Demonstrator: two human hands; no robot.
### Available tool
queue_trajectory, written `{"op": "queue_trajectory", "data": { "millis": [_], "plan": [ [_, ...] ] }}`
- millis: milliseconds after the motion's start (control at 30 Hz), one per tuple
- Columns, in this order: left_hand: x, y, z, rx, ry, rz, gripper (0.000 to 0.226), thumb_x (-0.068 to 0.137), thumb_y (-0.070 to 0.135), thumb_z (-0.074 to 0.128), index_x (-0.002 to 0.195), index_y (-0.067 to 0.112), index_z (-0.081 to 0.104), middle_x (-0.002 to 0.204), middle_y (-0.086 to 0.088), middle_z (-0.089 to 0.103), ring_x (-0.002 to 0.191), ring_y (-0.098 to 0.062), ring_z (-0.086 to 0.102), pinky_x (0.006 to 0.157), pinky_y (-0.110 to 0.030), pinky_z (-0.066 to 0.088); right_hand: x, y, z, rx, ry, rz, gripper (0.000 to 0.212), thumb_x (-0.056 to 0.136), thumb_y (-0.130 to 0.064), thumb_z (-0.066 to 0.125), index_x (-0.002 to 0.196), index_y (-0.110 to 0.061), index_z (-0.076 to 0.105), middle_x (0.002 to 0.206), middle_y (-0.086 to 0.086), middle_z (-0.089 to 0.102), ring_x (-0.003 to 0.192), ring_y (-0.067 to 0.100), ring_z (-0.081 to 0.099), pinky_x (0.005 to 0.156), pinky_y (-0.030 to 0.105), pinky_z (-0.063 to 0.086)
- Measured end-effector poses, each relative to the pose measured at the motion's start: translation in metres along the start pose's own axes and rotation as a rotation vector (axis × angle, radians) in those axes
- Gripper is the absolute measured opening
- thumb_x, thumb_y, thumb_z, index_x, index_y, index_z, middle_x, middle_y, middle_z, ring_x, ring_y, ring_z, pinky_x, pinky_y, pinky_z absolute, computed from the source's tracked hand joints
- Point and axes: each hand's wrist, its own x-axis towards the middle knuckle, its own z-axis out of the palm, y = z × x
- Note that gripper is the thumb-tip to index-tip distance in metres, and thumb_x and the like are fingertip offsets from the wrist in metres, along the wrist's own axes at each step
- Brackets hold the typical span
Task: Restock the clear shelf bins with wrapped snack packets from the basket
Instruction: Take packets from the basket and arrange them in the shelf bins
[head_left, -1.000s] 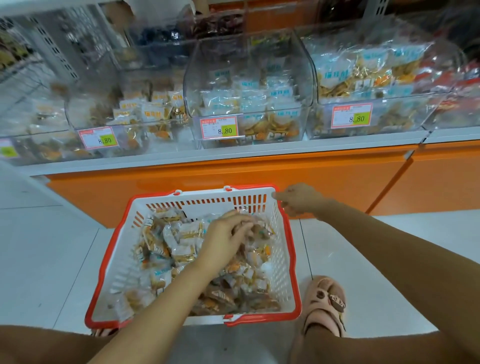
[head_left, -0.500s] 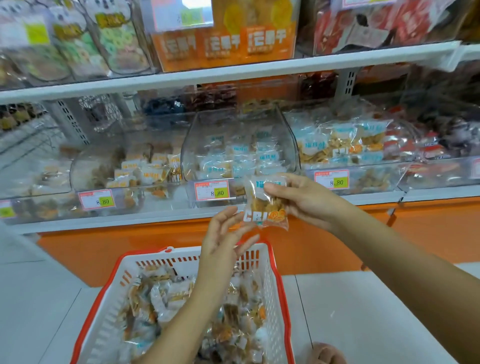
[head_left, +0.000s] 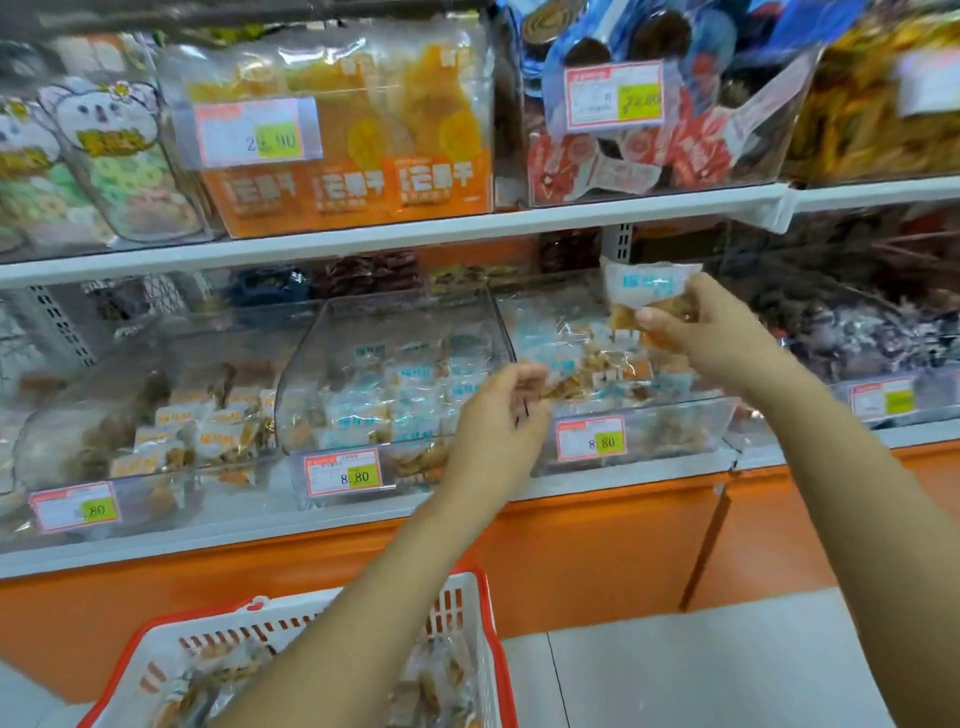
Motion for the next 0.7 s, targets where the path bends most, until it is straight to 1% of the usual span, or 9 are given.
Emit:
{"op": "queue_trajectory", "data": {
  "millis": [33, 100, 133, 233, 333, 400, 533, 600, 700],
  "plan": [
    [0.010, 0.002, 0.004, 0.148, -0.046, 0.071, 0.032, 0.096, 0.014, 0.052, 0.126, 0.024, 0.055, 0.115, 0.016, 0.053, 0.104, 0.004, 0.049, 0.088, -0.007, 0.037, 0.007, 0.012, -0.006, -0.073, 0.046, 0.004, 0.035, 0.093, -0.031, 0.059, 0.119, -0.011, 0.047, 0.102, -0.001, 0.057, 0.090, 0.015, 0.057, 0.055, 0.018, 0.042],
    [0.030, 0.002, 0.014, 0.388, -0.131, 0.173, 0.038, 0.098, 0.018, 0.047, 0.137, 0.019, 0.049, 0.131, 0.006, 0.050, 0.122, -0.007, 0.044, 0.103, -0.019, 0.033, 0.019, 0.032, -0.011, -0.181, 0.043, 0.054, 0.038, 0.093, -0.033, 0.060, 0.120, -0.010, 0.046, 0.107, 0.005, 0.056, 0.092, 0.020, 0.054, 0.058, 0.023, 0.040],
    [0.039, 0.001, 0.018, 0.488, -0.170, 0.207, 0.041, 0.099, 0.019, 0.045, 0.140, 0.017, 0.045, 0.141, 0.002, 0.045, 0.131, -0.012, 0.038, 0.110, -0.024, 0.027, 0.023, 0.039, -0.010, -0.229, 0.019, 0.069, 0.038, 0.092, -0.034, 0.061, 0.118, -0.009, 0.046, 0.107, 0.007, 0.056, 0.091, 0.021, 0.054, 0.059, 0.026, 0.041],
    [0.056, -0.009, 0.027, 0.662, -0.293, 0.245, 0.047, 0.102, 0.024, 0.040, 0.147, 0.013, 0.035, 0.155, -0.003, 0.029, 0.145, -0.017, 0.019, 0.117, -0.025, 0.008, 0.037, 0.059, -0.002, -0.302, -0.089, 0.133, 0.043, 0.092, -0.034, 0.061, 0.121, -0.008, 0.045, 0.115, 0.010, 0.058, 0.101, 0.028, 0.056, 0.079, 0.038, 0.048],
    [0.060, -0.020, 0.032, 0.765, -0.356, 0.261, 0.050, 0.103, 0.031, 0.037, 0.149, 0.013, 0.030, 0.158, -0.004, 0.021, 0.147, -0.018, 0.011, 0.118, -0.027, 0.002, 0.042, 0.065, 0.002, -0.257, -0.189, 0.208, 0.036, 0.095, -0.030, 0.058, 0.120, -0.008, 0.045, 0.116, 0.005, 0.054, 0.105, 0.028, 0.053, 0.084, 0.036, 0.041],
    [0.061, -0.024, 0.034, 0.796, -0.337, 0.279, 0.050, 0.102, 0.033, 0.036, 0.149, 0.014, 0.030, 0.159, -0.003, 0.020, 0.147, -0.018, 0.012, 0.118, -0.027, -0.001, 0.045, 0.068, 0.003, -0.180, -0.251, 0.255, 0.030, 0.094, -0.030, 0.059, 0.115, -0.011, 0.047, 0.119, 0.006, 0.057, 0.106, 0.026, 0.054, 0.092, 0.040, 0.043],
    [0.062, -0.027, 0.036, 0.824, -0.309, 0.302, 0.051, 0.102, 0.035, 0.036, 0.149, 0.016, 0.030, 0.158, -0.002, 0.022, 0.145, -0.015, 0.018, 0.116, -0.027, -0.006, 0.046, 0.066, 0.007, -0.179, -0.298, 0.259, 0.040, 0.097, -0.030, 0.055, 0.128, -0.008, 0.043, 0.118, 0.007, 0.055, 0.110, 0.024, 0.051, 0.105, 0.041, 0.037],
    [0.063, -0.026, 0.037, 0.827, -0.307, 0.293, 0.051, 0.101, 0.035, 0.036, 0.149, 0.016, 0.030, 0.158, -0.002, 0.022, 0.144, -0.014, 0.020, 0.116, -0.027, -0.006, 0.042, 0.062, 0.009, -0.138, -0.331, 0.256, 0.029, 0.095, -0.033, 0.056, 0.115, -0.014, 0.047, 0.110, 0.004, 0.058, 0.105, 0.023, 0.055, 0.104, 0.041, 0.040],
    [0.064, -0.023, 0.037, 0.816, -0.318, 0.273, 0.052, 0.101, 0.036, 0.037, 0.149, 0.016, 0.029, 0.158, -0.003, 0.022, 0.144, -0.015, 0.021, 0.117, -0.028, -0.005, 0.044, 0.070, 0.014, -0.056, -0.340, 0.255, 0.025, 0.091, -0.039, 0.059, 0.103, -0.017, 0.056, 0.100, 0.003, 0.065, 0.095, 0.022, 0.063, 0.095, 0.043, 0.048]
  ]
}}
